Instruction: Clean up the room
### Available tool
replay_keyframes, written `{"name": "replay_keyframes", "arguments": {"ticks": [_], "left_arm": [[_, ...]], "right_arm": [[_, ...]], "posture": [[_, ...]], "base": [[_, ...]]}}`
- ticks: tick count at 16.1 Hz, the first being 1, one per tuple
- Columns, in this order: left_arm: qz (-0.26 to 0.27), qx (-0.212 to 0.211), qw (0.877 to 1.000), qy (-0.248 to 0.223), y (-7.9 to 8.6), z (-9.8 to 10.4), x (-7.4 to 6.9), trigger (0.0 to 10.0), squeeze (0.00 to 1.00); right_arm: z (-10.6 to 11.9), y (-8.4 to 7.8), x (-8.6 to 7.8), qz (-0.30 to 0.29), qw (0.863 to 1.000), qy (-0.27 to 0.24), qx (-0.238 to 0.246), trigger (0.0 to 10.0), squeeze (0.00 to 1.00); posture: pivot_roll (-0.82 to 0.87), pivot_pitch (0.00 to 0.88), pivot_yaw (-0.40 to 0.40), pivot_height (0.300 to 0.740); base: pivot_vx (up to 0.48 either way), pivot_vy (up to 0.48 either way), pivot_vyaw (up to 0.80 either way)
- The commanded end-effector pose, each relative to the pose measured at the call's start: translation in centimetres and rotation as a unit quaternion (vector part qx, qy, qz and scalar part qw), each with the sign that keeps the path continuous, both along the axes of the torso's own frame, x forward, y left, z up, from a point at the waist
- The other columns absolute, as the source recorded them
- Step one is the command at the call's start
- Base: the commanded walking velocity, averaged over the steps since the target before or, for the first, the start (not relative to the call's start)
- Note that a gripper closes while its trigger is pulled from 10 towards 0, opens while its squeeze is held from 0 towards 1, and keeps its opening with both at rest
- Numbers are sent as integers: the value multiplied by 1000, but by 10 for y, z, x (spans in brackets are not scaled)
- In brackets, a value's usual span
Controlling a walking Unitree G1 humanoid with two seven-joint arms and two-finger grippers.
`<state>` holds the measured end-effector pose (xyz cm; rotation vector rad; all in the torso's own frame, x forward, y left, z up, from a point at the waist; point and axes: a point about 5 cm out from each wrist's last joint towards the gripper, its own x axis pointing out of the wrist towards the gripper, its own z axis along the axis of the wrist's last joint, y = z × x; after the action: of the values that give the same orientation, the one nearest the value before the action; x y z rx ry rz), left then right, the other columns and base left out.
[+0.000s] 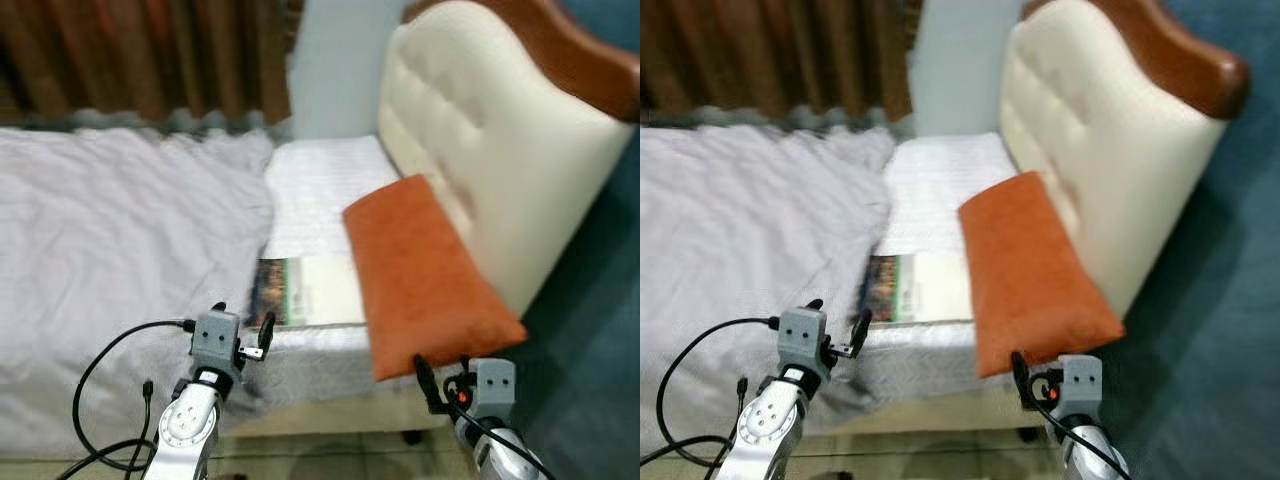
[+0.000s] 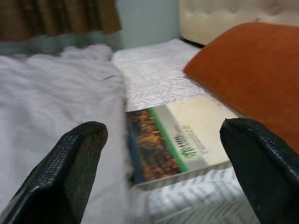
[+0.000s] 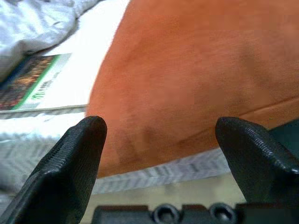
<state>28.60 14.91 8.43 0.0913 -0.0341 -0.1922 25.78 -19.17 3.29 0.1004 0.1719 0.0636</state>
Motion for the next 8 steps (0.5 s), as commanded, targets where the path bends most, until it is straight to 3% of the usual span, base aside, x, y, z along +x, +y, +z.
{"name": "replay_keyframes", "arguments": {"ticks": [1, 4, 7, 8], "left_arm": [[-3, -4, 1000, 6, -1, -2, -1, 10000, 0], [-19, -9, 1000, 5, -5, 0, -2, 10000, 0], [-37, 3, 999, -3, 0, 12, -11, 10000, 0], [-39, 12, 999, -3, 9, 20, -20, 10000, 0]], "right_arm": [[-5, -4, 0, -12, 1000, 14, 20, 10000, 0], [-9, 5, 23, -7, 999, 31, 23, 10000, 0], [-11, 16, 47, -27, 996, 77, 42, 10000, 0], [-5, 23, 61, -37, 994, 92, 49, 10000, 0]], "posture": [[-53, 0, -34, 600], [-32, 8, -20, 600], [39, 136, 8, 600], [83, 202, 27, 600]], "base": [[0, 0, 0], [0, 0, 0], [0, 0, 0], [0, 0, 0]]}}
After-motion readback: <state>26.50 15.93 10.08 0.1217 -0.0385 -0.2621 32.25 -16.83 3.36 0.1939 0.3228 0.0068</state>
